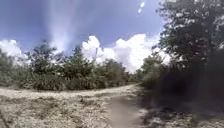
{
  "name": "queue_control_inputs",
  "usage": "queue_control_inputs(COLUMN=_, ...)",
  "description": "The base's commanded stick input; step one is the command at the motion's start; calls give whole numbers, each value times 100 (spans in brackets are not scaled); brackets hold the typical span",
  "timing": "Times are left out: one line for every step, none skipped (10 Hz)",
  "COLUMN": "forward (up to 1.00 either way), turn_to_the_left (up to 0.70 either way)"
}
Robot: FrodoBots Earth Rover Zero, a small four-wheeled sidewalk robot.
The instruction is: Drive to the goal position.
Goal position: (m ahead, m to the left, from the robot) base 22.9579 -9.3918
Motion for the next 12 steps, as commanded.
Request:
queue_control_inputs(forward=70, turn_to_the_left=0)
queue_control_inputs(forward=70, turn_to_the_left=0)
queue_control_inputs(forward=70, turn_to_the_left=0)
queue_control_inputs(forward=70, turn_to_the_left=0)
queue_control_inputs(forward=70, turn_to_the_left=0)
queue_control_inputs(forward=70, turn_to_the_left=0)
queue_control_inputs(forward=70, turn_to_the_left=0)
queue_control_inputs(forward=70, turn_to_the_left=0)
queue_control_inputs(forward=70, turn_to_the_left=0)
queue_control_inputs(forward=70, turn_to_the_left=0)
queue_control_inputs(forward=70, turn_to_the_left=0)
queue_control_inputs(forward=70, turn_to_the_left=0)
